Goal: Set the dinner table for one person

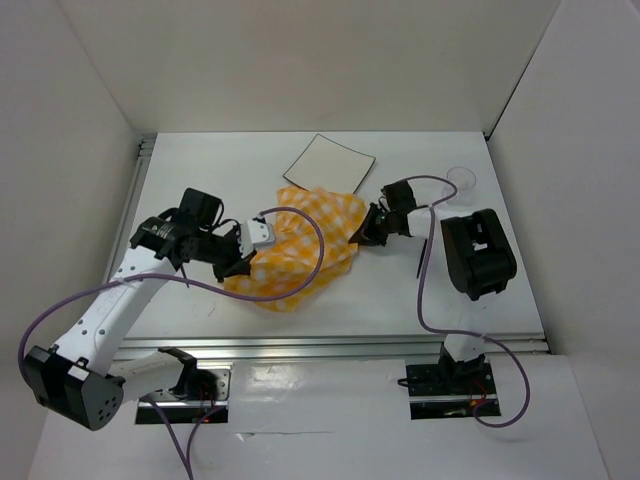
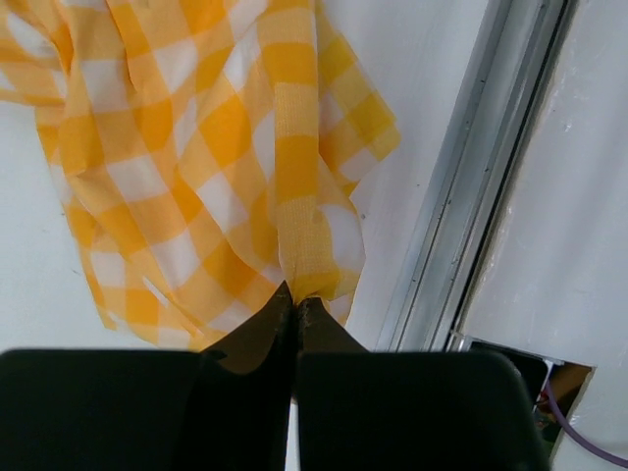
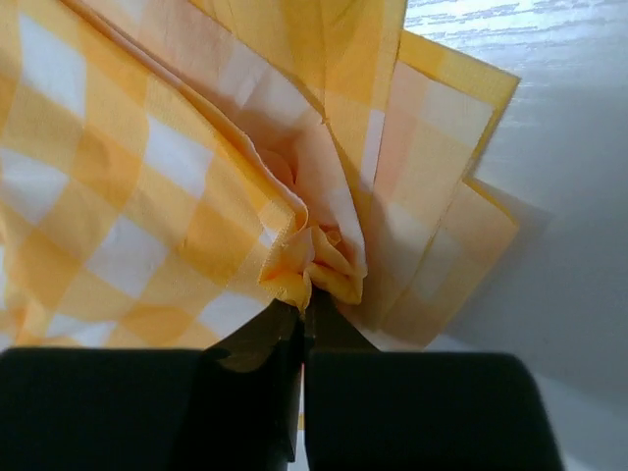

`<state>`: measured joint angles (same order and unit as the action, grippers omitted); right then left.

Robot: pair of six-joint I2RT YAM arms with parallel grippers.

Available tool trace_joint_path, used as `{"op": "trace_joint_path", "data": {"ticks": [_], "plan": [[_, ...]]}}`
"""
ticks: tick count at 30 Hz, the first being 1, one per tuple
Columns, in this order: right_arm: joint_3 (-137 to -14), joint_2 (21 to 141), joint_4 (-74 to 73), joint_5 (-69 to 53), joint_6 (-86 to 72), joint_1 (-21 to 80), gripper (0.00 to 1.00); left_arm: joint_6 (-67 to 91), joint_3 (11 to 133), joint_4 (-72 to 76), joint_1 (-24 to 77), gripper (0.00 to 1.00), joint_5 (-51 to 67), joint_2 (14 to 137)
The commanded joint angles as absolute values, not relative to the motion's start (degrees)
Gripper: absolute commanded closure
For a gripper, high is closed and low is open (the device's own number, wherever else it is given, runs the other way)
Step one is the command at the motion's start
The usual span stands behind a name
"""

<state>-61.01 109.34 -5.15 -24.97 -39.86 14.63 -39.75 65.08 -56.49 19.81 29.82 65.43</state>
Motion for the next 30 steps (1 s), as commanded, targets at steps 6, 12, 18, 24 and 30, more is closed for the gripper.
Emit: {"op": "trace_joint_path", "data": {"ticks": [6, 12, 18, 24, 30], "plan": [[-78.11, 107.5, -7.2, -31.2, -38.06, 10.47, 1.0, -25.5, 73.61, -44.39, 14.87, 1.0, 19.35, 66.69], [-91.4, 94.5, -14.93, -18.3, -32.7, 10.46, 1.0, -23.38, 89.27, -43.77, 6.68, 1.0, 18.71, 70.05], [-86.85, 78.43, -14.94, -5.9, -28.4, 10.46, 1.0, -25.49, 91.67, -44.47, 5.89, 1.0, 19.34, 69.35], [-80.77, 70.85, -17.92, -3.43, -27.86, 9.93, 1.0, -26.19, 89.74, -42.89, 5.89, 1.0, 18.19, 69.35], [-80.16, 66.27, -22.76, -3.43, -28.39, 9.93, 1.0, -25.14, 93.86, -42.89, 5.89, 1.0, 19.08, 69.35]]}}
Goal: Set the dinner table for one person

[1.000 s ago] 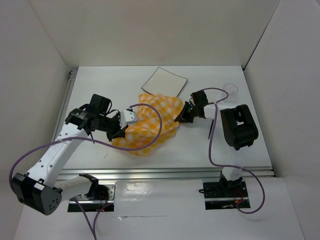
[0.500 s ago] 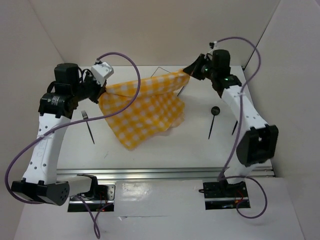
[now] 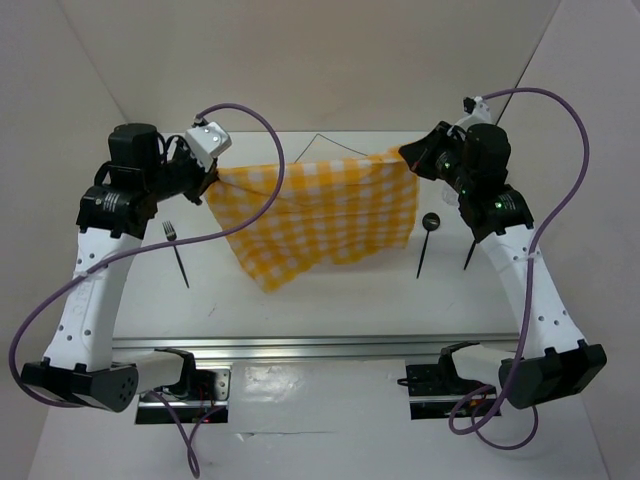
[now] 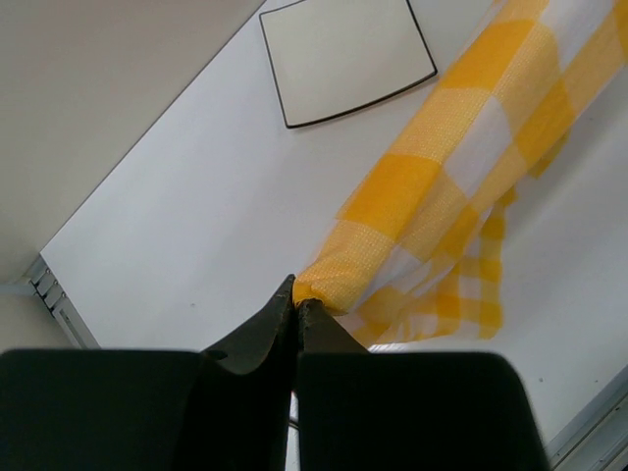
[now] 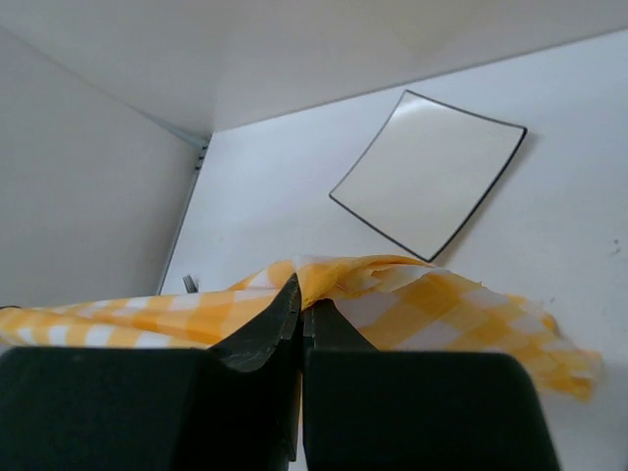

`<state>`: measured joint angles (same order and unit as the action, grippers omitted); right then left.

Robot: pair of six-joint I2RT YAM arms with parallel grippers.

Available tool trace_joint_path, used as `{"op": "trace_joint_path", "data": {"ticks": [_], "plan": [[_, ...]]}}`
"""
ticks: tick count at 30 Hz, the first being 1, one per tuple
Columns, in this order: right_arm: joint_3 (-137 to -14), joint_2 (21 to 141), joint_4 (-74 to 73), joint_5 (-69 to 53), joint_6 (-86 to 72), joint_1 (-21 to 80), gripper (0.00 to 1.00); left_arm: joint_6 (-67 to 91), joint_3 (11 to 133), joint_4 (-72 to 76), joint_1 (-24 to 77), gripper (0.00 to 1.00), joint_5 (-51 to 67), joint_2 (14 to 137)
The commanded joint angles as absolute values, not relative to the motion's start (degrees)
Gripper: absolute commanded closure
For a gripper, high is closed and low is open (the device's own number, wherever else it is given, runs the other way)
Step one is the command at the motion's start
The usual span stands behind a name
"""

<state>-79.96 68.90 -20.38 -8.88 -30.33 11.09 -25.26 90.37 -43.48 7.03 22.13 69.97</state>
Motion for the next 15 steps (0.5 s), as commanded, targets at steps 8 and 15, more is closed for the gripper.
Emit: {"op": "trace_joint_path", "data": {"ticks": [8, 15], "plan": [[-84.71, 77.38, -19.34, -8.61, -28.39, 9.93, 1.0, -21.8, 98.25, -38.06, 5.89, 1.0, 14.85, 79.52], [-120.05, 101.64, -18.44, -15.29, -27.25, 7.74, 1.0, -16.27, 131.48, -38.22, 2.82, 1.0, 15.02, 100.24]]}}
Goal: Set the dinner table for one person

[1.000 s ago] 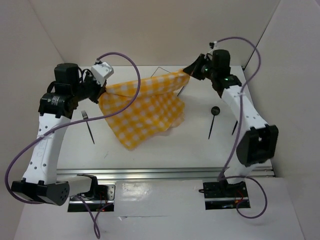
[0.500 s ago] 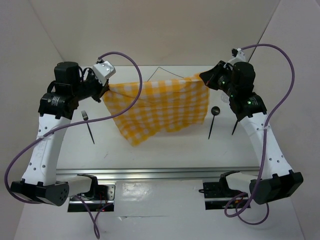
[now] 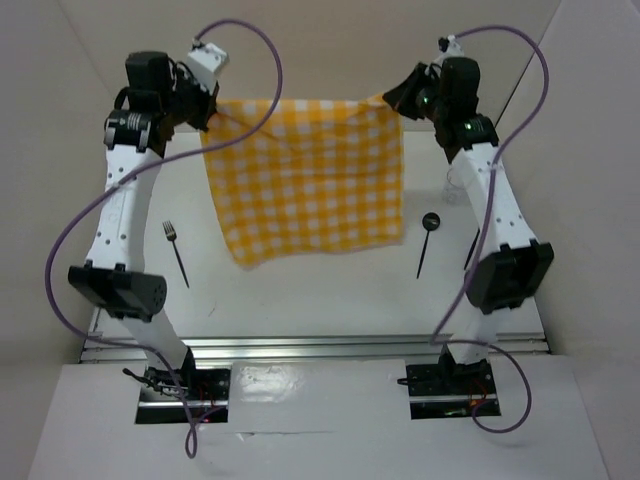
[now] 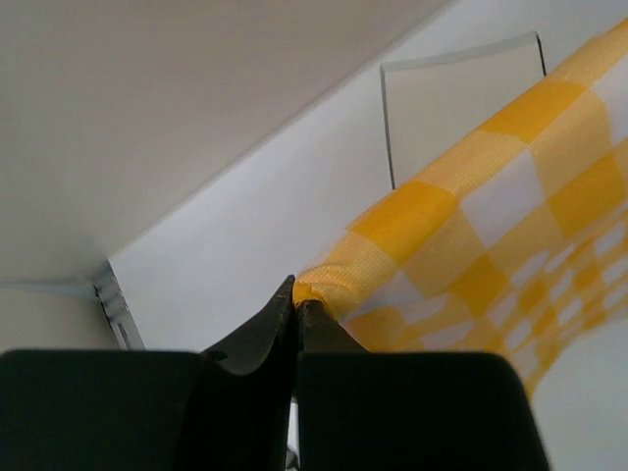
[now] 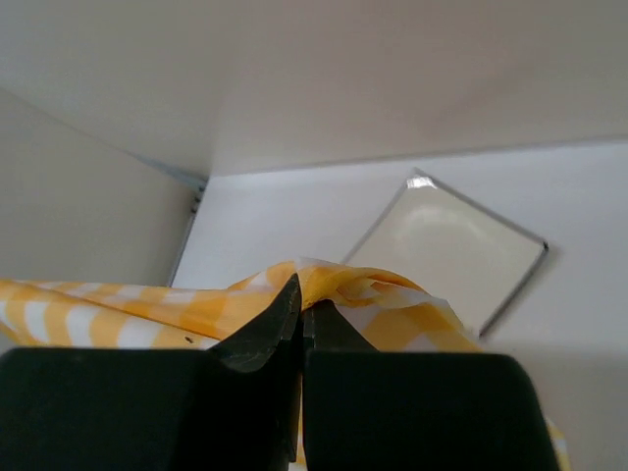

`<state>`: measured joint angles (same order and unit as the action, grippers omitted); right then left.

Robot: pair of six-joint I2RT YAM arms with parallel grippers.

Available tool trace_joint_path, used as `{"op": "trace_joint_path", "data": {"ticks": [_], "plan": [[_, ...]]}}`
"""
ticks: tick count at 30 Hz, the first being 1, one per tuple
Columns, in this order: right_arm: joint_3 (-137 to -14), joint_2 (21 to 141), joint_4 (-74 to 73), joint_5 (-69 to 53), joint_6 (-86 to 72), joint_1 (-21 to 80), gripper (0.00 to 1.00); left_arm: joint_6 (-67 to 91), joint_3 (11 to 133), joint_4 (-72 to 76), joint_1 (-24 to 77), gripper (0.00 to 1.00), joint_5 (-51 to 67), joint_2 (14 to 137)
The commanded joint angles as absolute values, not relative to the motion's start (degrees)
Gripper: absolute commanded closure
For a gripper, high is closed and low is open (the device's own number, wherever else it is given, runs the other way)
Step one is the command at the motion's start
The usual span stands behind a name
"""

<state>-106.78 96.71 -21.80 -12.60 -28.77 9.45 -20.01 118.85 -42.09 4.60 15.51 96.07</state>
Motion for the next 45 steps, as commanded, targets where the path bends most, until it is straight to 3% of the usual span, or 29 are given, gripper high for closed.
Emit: {"op": "trace_joint_path", "data": {"ticks": [1, 3, 6, 9, 13, 18, 20, 21, 23, 24, 26, 27, 33, 40, 45], "plan": [[-124.58, 103.78, -18.46, -16.95, -27.25, 7.73, 1.0, -15.65, 135.49, -38.23, 2.81, 1.0, 15.03, 102.37], [-134.94, 108.27, -19.25, -18.45, -27.25, 7.03, 1.0, -15.64, 142.44, -37.19, 1.59, 1.0, 15.55, 104.93], [-135.62, 106.28, -16.8, -19.59, -26.72, 5.81, 1.0, -17.13, 139.06, -30.01, 1.58, 1.0, 16.61, 102.58], [-122.82, 100.22, -10.74, -19.08, -25.93, 5.8, 1.0, -18.62, 129.49, -25.67, 1.58, 1.0, 19.67, 97.04], [-96.59, 87.06, -4.23, -19.07, -25.14, 5.8, 1.0, -21.01, 117.44, -25.05, 2.2, 1.0, 23.55, 91.94], [-70.53, 74.64, -3.6, -20.9, -26.89, 5.8, 1.0, -29.78, 97.51, -29.7, 2.81, 1.0, 27.77, 84.92], [-58.66, 69.1, -4.83, -20.92, -28.82, 5.8, 1.0, -35.21, 86.91, -32.07, 4.04, 0.91, 28.3, 80.36], [-55.06, 67.25, -5.7, -20.92, -29.52, 5.8, 0.89, -41.07, 83.27, -33.47, 4.56, 0.87, 28.3, 78.94], [-45.47, 61.02, -7.99, -20.92, -31.37, 5.8, 0.49, -46.38, 72.76, -38.04, 6.32, 0.78, 27.16, 74.74], [-42.83, 58.91, -9.04, -20.92, -33.64, 5.8, 0.4, -50.32, 69.38, -39.45, 6.33, 0.62, 26.64, 73.4], [-37.65, 52.93, -13.85, -18.99, -35.76, 6.41, 0.04, -53.07, 61.31, -43.41, 7.73, 0.42, 23.84, 71.11], [-36.66, 51.17, -15.63, -17.94, -37.16, 6.42, 0.0, -55.52, 59.35, -44.9, 8.26, 0.21, 23.04, 69.19], [-36.99, 47.71, -22.68, -9.76, -37.27, 7.03, 0.0, -53.55, 58.88, -51.16, 7.65, 0.21, 20.74, 69.43], [-42.18, 72.84, -18.2, -12.92, -32.35, 7.03, 0.0, -25.89, 66.09, -40.35, 6.86, 0.19, 13.72, 84.27], [-44.03, 83.12, -12.84, -13.45, -30.85, 7.03, 0.01, -18.99, 68.55, -41.13, 6.86, 0.19, 13.19, 92.97]]}}
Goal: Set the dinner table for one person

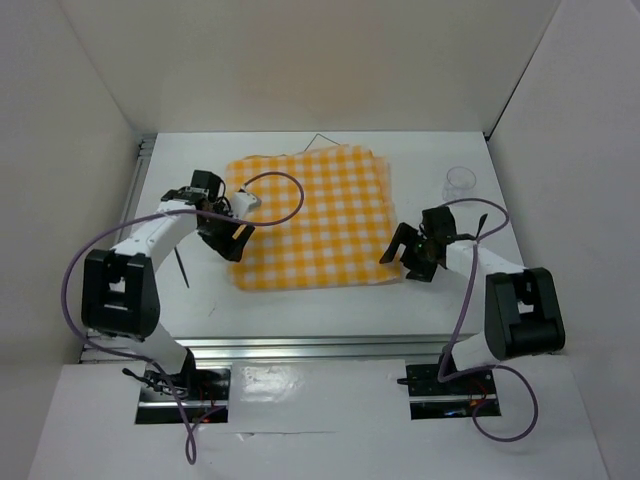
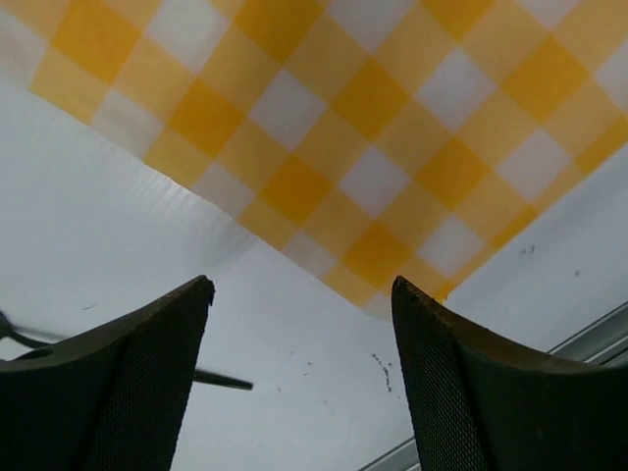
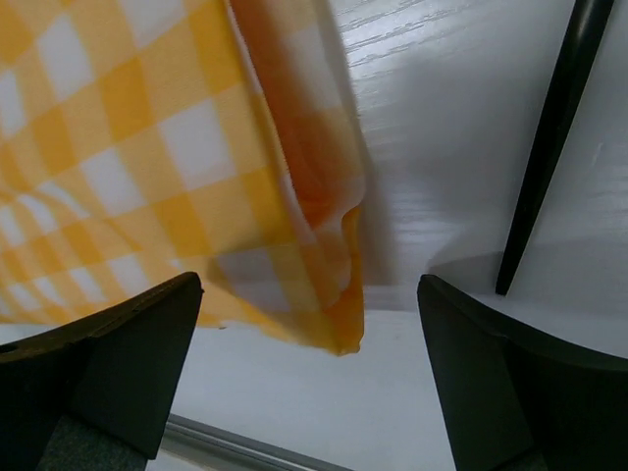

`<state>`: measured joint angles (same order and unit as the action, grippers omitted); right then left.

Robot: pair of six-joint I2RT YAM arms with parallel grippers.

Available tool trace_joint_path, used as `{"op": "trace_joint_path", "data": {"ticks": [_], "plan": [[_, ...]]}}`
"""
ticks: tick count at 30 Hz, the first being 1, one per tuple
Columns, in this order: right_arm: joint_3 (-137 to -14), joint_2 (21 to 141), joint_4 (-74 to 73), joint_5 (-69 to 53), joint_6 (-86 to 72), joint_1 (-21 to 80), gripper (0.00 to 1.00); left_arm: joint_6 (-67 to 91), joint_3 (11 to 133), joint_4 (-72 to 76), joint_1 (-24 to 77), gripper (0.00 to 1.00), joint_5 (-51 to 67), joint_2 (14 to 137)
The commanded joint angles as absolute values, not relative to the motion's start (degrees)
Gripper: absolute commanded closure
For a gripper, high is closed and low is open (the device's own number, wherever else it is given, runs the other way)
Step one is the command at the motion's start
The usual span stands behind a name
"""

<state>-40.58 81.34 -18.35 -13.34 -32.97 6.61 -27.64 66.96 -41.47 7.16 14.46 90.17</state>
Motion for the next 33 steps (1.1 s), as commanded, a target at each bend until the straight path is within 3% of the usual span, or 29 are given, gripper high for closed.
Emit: {"op": "trace_joint_path", "data": {"ticks": [1, 4, 6, 7, 9, 10, 13, 14, 15, 25, 26, 27, 29, 30, 31, 33], "plan": [[-44.03, 84.01, -12.31, -13.45, -30.85, 7.03, 0.04, -18.2, 68.55, -41.13, 6.86, 0.19, 12.49, 95.69], [-42.9, 85.87, -10.03, -16.34, -30.32, 7.03, 0.19, -16.79, 67.42, -41.13, 8.08, 0.21, 11.08, 99.57], [-41.67, 86.39, -9.24, -17.84, -30.84, 7.03, 0.29, -16.26, 67.41, -41.66, 8.09, 0.28, 11.07, 103.43], [-41.14, 86.4, -9.23, -18.54, -30.85, 7.03, 0.39, -15.74, 66.89, -42.36, 8.09, 0.33, 11.07, 104.67], [-40.25, 85.87, -9.23, -19.07, -30.85, 7.03, 0.52, -15.73, 66.88, -43.23, 8.09, 0.48, 13.17, 106.34], [-39.38, 84.56, -9.75, -19.07, -31.46, 7.03, 0.67, -15.73, 66.28, -43.24, 8.09, 0.63, 14.66, 106.35], [-37.71, 80.53, -11.51, -19.07, -31.99, 7.03, 0.88, -16.34, 64.52, -43.77, 8.09, 0.83, 15.21, 105.74], [-37.71, 79.38, -13.51, -18.38, -31.99, 7.03, 0.94, -16.35, 63.73, -44.38, 8.09, 1.0, 15.21, 105.73], [-37.71, 78.23, -14.84, -18.37, -31.99, 7.03, 1.0, -16.35, 63.72, -44.38, 8.09, 1.0, 14.6, 104.86], [-35.07, 55.92, -35.58, -16.88, -41.9, 8.7, 1.0, -20.65, 57.3, -55.19, 8.09, 1.0, 8.0, 89.31], [-34.55, 53.9, -36.9, -16.88, -43.05, 9.31, 0.94, -21.52, 56.61, -55.89, 8.7, 0.93, 8.0, 87.9], [-33.76, 50.14, -38.92, -17.57, -43.94, 9.32, 0.69, -21.53, 56.6, -56.42, 8.7, 0.88, 7.21, 87.37], [-33.75, 47.21, -40.51, -19.59, -45.78, 9.32, 0.64, -22.06, 54.94, -56.43, 8.7, 0.85, 6.51, 86.84], [-33.14, 44.94, -41.91, -20.47, -45.79, 9.32, 0.57, -22.06, 54.93, -56.43, 8.7, 0.83, 6.5, 86.05], [-33.13, 44.13, -42.62, -21.26, -46.49, 9.32, 0.35, -22.67, 54.41, -57.12, 8.7, 0.8, 6.5, 85.52], [-34.62, 43.59, -44.29, -21.27, -46.49, 9.32, 0.08, -22.68, 54.4, -59.4, 8.7, 0.72, 6.5, 85.52]]}}
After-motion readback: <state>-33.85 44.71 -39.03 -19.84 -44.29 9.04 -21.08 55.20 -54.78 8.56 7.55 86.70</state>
